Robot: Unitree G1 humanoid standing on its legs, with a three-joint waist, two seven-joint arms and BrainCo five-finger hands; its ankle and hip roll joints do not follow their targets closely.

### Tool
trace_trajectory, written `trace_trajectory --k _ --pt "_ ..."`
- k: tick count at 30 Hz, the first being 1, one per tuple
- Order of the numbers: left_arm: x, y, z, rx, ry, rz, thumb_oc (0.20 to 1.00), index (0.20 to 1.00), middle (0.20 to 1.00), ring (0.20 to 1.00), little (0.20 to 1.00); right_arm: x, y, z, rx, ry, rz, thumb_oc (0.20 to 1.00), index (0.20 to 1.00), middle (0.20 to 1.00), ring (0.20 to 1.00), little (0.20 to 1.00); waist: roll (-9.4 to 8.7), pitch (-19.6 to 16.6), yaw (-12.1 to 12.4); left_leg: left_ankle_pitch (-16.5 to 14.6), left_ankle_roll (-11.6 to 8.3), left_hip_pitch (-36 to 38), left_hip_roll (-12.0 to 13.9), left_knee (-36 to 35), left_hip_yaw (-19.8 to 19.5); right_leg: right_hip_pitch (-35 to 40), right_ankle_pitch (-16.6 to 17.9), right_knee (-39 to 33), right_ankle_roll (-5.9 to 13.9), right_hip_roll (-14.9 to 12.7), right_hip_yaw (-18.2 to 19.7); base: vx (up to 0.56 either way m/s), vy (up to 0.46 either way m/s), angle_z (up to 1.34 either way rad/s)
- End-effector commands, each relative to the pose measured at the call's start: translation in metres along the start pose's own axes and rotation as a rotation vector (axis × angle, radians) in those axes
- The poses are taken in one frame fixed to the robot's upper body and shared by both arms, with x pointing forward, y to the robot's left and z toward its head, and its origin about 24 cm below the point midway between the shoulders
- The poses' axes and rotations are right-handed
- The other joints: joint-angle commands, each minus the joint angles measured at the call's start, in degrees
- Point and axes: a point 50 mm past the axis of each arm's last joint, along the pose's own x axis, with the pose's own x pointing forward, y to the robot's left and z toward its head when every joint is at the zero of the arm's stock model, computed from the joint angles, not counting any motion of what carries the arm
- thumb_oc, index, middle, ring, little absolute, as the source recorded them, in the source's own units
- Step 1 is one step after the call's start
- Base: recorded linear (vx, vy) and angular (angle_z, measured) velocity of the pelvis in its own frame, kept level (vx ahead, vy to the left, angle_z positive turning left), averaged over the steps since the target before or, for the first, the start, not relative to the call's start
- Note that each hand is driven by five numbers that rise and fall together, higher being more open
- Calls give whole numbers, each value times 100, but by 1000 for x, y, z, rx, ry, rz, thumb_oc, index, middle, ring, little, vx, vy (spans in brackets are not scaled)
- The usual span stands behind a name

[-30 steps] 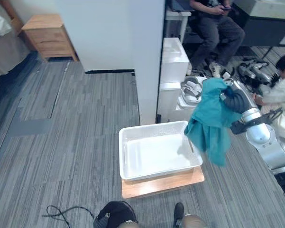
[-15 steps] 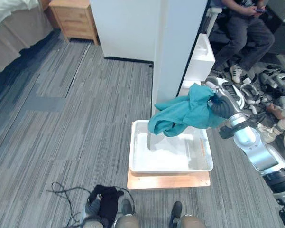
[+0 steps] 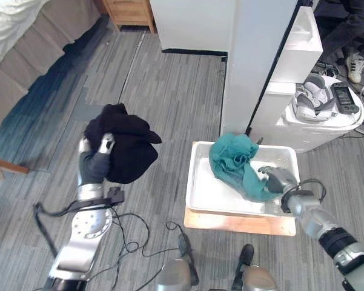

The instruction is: Tidy up the quilt and then pick up the clothes from the bed and put them into the laundry hamper.

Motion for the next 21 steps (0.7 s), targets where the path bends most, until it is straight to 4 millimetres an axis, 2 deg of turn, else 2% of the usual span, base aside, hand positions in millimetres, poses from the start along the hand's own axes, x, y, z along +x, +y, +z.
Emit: trace_trajectory --k 1,2,3,4,5,6,7,9,11,12,13,16,21 --pt "10 -21 7 5 -95 -68 200 200 200 200 200 1 -24 -5 -165 -26 -132 1000 1000 1000 1000 1000 227 -541 -334 -165 -691 313 725 -25 402 -92 -893 -16 374 -38 186 99 35 -39" --pt "16 -45 5 1 -84 -154 200 200 200 200 200 -10 -18 -14 -215 -23 -122 1000 1000 1000 1000 1000 184 -603 -679 -248 -674 432 683 -25 546 -126 -905 -16 415 -49 361 73 40 -48" --pt "19 -55 5 9 -84 -187 200 200 200 200 200 -14 -18 -19 -226 -10 -127 1000 1000 1000 1000 1000 171 -636 -797 -268 -660 467 675 -25 617 -151 -902 -16 425 -53 426 54 32 -46" --pt "19 -56 5 8 -86 -188 200 200 200 200 200 -15 -19 -20 -227 -7 -128 1000 1000 1000 1000 1000 181 -635 -768 -249 -654 457 677 -25 631 -171 -881 -16 416 -50 440 44 16 -102" --pt "22 -67 6 9 -85 -214 200 200 200 200 200 -19 -18 -25 -232 6 -141 1000 1000 1000 1000 1000 155 -661 -931 -299 -647 518 663 -25 696 -172 -888 -16 444 -60 500 78 21 -88" --pt "26 -93 0 64 -74 -278 200 200 200 200 200 -33 -18 -35 -234 32 -166 1000 1000 1000 1000 1000 116 -699 -1264 -382 -626 653 616 -25 928 -246 -845 -16 509 -70 700 97 29 -87" --pt "28 -101 -4 75 -56 -284 200 200 200 200 200 -37 -19 -38 -233 39 -174 1000 1000 1000 1000 1000 122 -701 -1313 -398 -619 671 605 -25 1000 -289 -829 -16 518 -81 772 61 11 -48" --pt "29 -124 -22 73 62 -300 200 200 200 200 200 -43 -20 -42 -214 62 -199 1000 1000 1000 1000 1000 98 -642 -1592 -419 -603 689 569 -25 1199 -459 -744 -16 555 -98 949 -17 3 -90" --pt "26 -140 -34 75 144 -325 200 200 200 200 200 -43 -21 -42 -210 68 -209 1000 1000 1000 1000 1000 103 -553 -1759 -438 -589 694 537 -25 1366 -609 -687 -16 585 -106 1101 5 48 -56" --pt "23 -144 -39 86 170 -337 200 200 200 200 200 -42 -21 -42 -216 72 -209 1000 1000 1000 1000 1000 134 -539 -1810 -578 -616 743 505 -25 1359 -623 -762 -16 651 -133 1168 44 80 -45" --pt "17 -150 -46 84 215 -359 200 200 200 200 200 -41 -18 -40 -215 74 -204 1000 1000 1000 1000 1000 149 -491 -1879 -591 -609 735 482 -25 1464 -729 -738 -16 680 -152 1242 48 48 -60" --pt "10 -154 -50 71 247 -373 200 200 200 200 200 -41 -15 -38 -215 74 -196 1000 1000 1000 1000 1000 171 -472 -1873 -582 -615 698 471 -25 1530 -820 -703 -16 698 -172 1264 -16 -15 -52" --pt "-4 -153 -61 49 317 -368 200 200 200 200 200 -41 7 -34 -145 119 -166 1000 1000 1000 1000 1000 152 -411 -1713 -549 -610 572 488 -25 1391 -872 -663 -16 678 -222 1137 -20 -35 12"
